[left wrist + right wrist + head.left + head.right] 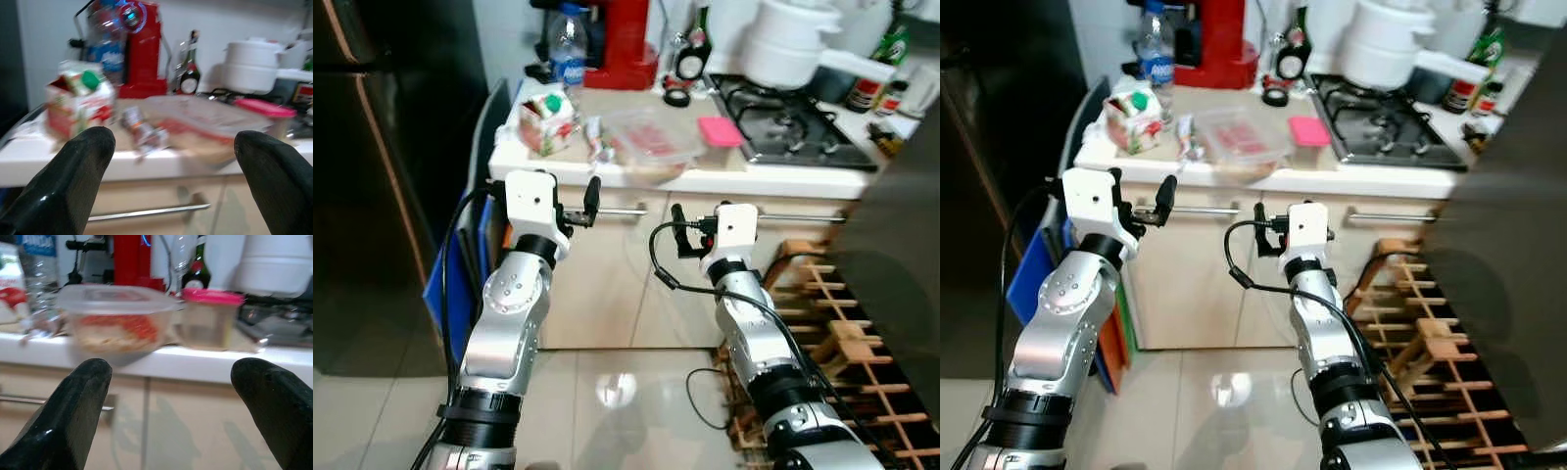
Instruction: Restocking fridge
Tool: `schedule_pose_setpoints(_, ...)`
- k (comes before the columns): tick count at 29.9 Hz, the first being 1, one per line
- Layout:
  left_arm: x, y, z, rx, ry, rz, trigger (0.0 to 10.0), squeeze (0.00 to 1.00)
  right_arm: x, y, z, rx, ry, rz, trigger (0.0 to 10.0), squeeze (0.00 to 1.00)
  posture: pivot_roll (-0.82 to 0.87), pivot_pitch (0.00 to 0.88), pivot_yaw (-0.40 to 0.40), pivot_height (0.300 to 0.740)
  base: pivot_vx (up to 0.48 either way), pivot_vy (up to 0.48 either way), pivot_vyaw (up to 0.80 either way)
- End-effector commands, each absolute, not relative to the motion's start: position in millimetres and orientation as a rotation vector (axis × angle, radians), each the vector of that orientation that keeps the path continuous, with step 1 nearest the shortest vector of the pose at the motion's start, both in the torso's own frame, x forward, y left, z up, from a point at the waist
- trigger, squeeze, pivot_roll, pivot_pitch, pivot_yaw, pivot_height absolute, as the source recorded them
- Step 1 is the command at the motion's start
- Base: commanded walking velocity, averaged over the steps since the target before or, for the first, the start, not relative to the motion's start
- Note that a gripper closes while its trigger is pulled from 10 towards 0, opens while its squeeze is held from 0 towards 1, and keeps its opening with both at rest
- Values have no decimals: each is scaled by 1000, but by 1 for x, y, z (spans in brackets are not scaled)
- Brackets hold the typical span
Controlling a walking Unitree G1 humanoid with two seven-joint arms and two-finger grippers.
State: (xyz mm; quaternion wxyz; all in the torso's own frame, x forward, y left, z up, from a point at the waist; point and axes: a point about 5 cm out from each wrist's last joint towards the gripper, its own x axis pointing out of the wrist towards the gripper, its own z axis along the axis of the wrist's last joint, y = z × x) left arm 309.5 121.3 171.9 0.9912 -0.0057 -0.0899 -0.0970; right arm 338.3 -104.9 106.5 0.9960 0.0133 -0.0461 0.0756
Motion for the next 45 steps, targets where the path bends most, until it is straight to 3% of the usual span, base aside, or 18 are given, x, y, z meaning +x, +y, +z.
schedule_pose_setpoints(1, 308, 113, 180, -20, -214, -224, 10000, 0, 343, -114, 112, 9, -109, 125, 10000, 43, 172, 0, -91, 740, 307, -364, 0)
schedule_pose_setpoints(9, 314, 120, 190, -18, -239, -180, 10000, 0, 352, -110, 133, 25, -158, 130, 10000, 24, 178, 0, -104, 740, 340, -254, 0)
schedule_pose_setpoints(20, 305, 132, 197, -13, -246, -158, 10000, 0, 365, -96, 151, 84, -166, 100, 10000, 20, 217, 0, -88, 740, 0, 0, 0)
schedule_pose_setpoints(34, 289, 143, 202, 37, -223, -168, 10000, 0, 374, -58, 170, 153, -145, 172, 10000, 24, 261, 48, -69, 740, 0, 0, 0)
schedule_pose_setpoints(39, 288, 143, 207, 91, -234, -175, 10000, 0, 378, -51, 179, 174, -155, 174, 10000, 20, 265, 53, -67, 740, 123, 425, 0)
schedule_pose_setpoints(44, 284, 135, 221, 126, -300, -230, 10000, 0, 377, -56, 207, 137, -314, 123, 10000, 27, 265, 55, -69, 740, 478, 0, 0)
schedule_pose_setpoints(45, 281, 133, 231, 119, -342, -240, 10000, 0, 371, -61, 230, 121, -438, 102, 10000, 31, 254, 52, -71, 740, 480, 0, 0)
